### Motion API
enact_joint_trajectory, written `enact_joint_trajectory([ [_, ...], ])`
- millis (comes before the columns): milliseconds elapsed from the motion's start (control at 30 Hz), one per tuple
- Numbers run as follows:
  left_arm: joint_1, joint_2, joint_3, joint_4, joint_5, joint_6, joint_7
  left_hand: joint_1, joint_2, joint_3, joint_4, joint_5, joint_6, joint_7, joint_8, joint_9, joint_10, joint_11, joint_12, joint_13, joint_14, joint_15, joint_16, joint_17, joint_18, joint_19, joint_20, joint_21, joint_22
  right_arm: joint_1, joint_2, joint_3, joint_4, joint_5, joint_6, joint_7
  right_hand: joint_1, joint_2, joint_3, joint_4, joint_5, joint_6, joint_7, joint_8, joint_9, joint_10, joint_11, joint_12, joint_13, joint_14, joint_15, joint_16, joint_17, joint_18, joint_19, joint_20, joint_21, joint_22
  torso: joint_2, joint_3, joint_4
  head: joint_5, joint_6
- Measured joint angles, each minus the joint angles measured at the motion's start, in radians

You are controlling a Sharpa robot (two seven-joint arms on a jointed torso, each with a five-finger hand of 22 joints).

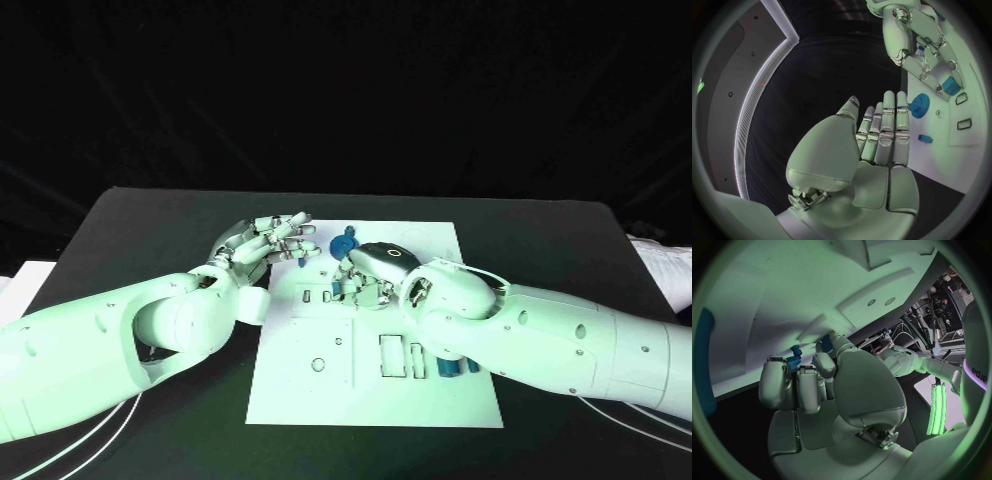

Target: Assemble the parts on the task board

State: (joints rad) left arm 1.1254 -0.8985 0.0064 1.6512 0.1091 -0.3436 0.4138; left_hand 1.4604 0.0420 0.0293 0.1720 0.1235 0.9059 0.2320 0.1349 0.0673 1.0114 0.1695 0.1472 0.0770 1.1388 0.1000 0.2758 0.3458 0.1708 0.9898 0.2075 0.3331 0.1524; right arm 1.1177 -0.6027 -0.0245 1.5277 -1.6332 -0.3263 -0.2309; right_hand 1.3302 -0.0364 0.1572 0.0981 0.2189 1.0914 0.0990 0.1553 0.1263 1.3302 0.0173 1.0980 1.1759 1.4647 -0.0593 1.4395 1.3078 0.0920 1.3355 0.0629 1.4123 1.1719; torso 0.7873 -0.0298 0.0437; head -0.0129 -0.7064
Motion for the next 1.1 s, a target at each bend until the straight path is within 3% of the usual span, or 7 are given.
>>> enact_joint_trajectory([
  [200,0.000,0.000,0.000,0.000,-0.001,0.000,-0.001,0.000,0.000,0.000,0.000,0.000,0.000,0.000,0.000,0.000,0.000,0.000,0.000,0.000,0.000,0.000,0.000,0.000,0.000,0.000,0.000,0.000,0.000,-0.001,-0.005,0.000,0.005,0.000,0.000,-0.002,-0.021,-0.021,-0.018,0.010,0.012,0.004,-0.004,0.012,-0.001,-0.013,0.002,-0.026,-0.018,0.004,0.004,-0.006,0.000,0.000,-0.007,0.000,-0.006,-0.011,0.000,-0.0006,0.0002,0.002,-0.002],
  [300,0.000,0.000,0.000,0.000,-0.002,0.000,-0.001,0.003,0.003,0.000,0.000,0.000,0.000,0.000,0.000,0.000,0.000,0.000,0.000,-0.001,0.000,0.000,0.000,0.000,0.000,0.000,0.000,0.000,0.000,-0.002,-0.006,-0.001,0.006,0.001,0.000,-0.002,-0.042,-0.042,-0.037,0.021,0.012,-0.006,0.007,0.010,-0.006,-0.018,0.007,-0.032,-0.024,0.000,0.008,-0.006,0.000,0.000,-0.011,0.004,-0.011,-0.017,0.000,-0.0006,0.0002,0.004,-0.005],
  [467,0.000,0.000,0.000,-0.001,-0.002,-0.001,-0.002,0.004,0.004,0.000,0.000,0.000,0.000,0.000,0.000,0.000,0.000,0.000,0.000,-0.001,0.000,0.000,0.000,0.001,0.000,0.000,0.000,0.000,0.000,-0.002,-0.007,-0.001,0.007,0.003,-0.002,-0.001,-0.055,-0.055,-0.055,0.030,0.012,-0.010,0.011,-0.001,-0.007,-0.025,0.014,-0.047,-0.035,0.004,0.011,-0.011,0.000,0.000,-0.014,0.007,-0.016,-0.024,0.000,-0.0005,0.0002,0.005,-0.004],
  [1100,0.000,0.001,0.000,-0.003,-0.003,-0.002,-0.004,0.004,0.004,0.000,0.000,0.000,0.000,0.000,0.000,0.000,0.000,0.000,0.000,-0.001,0.000,0.000,0.000,0.001,0.000,0.000,0.000,0.000,0.000,-0.005,-0.007,-0.004,0.006,0.011,-0.020,0.003,-0.055,-0.055,-0.075,0.034,0.012,-0.032,0.021,-0.014,-0.012,-0.071,0.018,-0.118,-0.092,0.000,0.015,-0.019,0.000,0.000,-0.032,0.011,-0.032,-0.055,0.000,-0.0004,-0.0001,0.003,-0.005],
])
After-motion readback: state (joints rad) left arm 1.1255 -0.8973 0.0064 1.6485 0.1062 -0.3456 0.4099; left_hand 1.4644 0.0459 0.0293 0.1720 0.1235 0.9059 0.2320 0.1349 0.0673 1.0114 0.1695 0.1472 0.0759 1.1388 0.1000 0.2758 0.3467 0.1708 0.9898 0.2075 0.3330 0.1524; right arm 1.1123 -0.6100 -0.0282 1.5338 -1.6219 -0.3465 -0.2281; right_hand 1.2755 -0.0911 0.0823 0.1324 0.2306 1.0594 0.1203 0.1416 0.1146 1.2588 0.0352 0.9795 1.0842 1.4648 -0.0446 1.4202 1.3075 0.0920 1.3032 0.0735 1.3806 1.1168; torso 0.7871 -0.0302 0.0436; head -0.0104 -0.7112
